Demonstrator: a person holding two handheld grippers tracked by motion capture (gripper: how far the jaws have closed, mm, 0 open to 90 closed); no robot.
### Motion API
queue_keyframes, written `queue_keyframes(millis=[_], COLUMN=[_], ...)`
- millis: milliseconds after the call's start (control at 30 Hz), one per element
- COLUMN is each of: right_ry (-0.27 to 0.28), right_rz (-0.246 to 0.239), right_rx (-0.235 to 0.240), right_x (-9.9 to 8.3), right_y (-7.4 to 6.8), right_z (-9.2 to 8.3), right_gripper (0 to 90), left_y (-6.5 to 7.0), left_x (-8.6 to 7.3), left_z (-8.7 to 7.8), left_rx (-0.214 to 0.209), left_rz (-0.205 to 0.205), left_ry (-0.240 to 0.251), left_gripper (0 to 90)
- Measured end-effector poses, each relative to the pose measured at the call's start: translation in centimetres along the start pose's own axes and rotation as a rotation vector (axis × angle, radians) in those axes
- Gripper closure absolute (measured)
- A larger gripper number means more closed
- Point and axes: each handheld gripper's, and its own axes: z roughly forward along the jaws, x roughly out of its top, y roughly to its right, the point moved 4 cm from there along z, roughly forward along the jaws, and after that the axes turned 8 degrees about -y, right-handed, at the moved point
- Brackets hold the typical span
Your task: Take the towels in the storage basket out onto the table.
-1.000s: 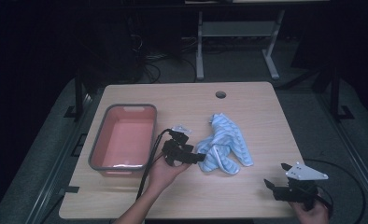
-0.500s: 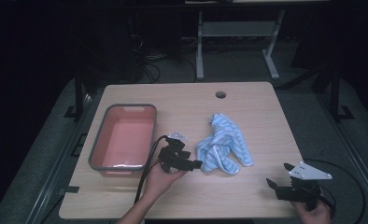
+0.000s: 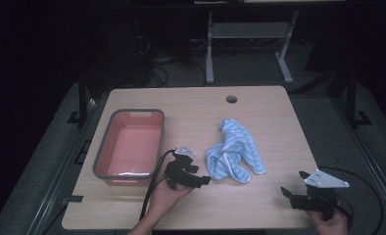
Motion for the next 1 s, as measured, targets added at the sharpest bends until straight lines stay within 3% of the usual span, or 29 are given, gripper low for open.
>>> queue_keyframes(millis=[633,767,1000], right_ry=[0.0,-0.001,-0.002], right_rz=[0.008,0.006,-0.002], right_rx=[-0.003,-0.005,-0.006], right_x=[-0.2,-0.2,-0.1], right_y=[0.0,0.0,-0.2], right_z=[-0.1,-0.1,-0.1], right_gripper=[14.8,14.9,14.9], left_y=[0.3,0.4,0.8], left_x=[-2.2,-2.7,-3.7], left_z=[-0.1,-0.2,-0.1], left_rx=[0.001,0.019,0.014], left_rz=[-0.012,-0.002,0.005], left_ry=[0.009,0.001,0.007], left_gripper=[30.7,29.7,28.5])
